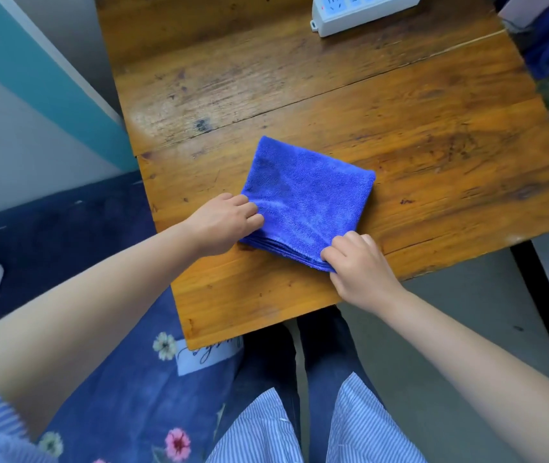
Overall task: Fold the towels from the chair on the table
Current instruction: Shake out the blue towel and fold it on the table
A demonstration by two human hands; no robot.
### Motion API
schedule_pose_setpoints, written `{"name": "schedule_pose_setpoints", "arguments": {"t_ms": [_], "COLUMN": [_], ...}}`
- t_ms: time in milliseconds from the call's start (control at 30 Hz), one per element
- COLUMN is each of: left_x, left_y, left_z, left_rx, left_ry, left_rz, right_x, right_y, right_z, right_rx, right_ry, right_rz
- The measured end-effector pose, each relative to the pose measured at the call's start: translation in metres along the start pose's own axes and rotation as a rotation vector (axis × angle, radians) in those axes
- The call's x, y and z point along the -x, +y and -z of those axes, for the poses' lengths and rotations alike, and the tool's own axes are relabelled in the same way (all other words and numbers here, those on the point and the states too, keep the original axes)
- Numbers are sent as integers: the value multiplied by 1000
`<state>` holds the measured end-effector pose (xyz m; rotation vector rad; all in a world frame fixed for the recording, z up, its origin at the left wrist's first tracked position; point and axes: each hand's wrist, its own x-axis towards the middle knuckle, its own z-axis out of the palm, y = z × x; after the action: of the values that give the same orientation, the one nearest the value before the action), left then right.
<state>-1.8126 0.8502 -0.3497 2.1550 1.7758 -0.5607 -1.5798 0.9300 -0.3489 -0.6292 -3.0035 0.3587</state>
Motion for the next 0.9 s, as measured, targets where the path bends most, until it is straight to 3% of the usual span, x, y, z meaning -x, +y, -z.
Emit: {"name": "schedule_pose_setpoints", "arguments": {"t_ms": [233, 367, 467, 567, 700, 800, 900], "left_x": [11, 22, 3, -38, -78, -86, -87], "left_y": [11, 19, 24, 29, 30, 26, 21], "left_z": [-23, -18, -1, 19, 17, -1, -13], "left_rx": [150, 292, 476, 701, 607, 520, 501], "left_ry": [-27, 301, 540, 567, 470, 330, 296], "left_rz": [168, 153, 405, 588, 589, 621, 613], "right_x": [17, 17, -10, -50, -83, -84, -81], "right_y": [1, 6, 16, 19, 22, 25, 38], "right_z": [-20, -16, -8, -6, -15, -30, -38], "right_rx": [32, -67, -105, -30, -61, -34, -20], "right_ry": [15, 158, 339, 388, 145, -34, -129], "right_rz": [43, -12, -180, -327, -480, -460, -438]}}
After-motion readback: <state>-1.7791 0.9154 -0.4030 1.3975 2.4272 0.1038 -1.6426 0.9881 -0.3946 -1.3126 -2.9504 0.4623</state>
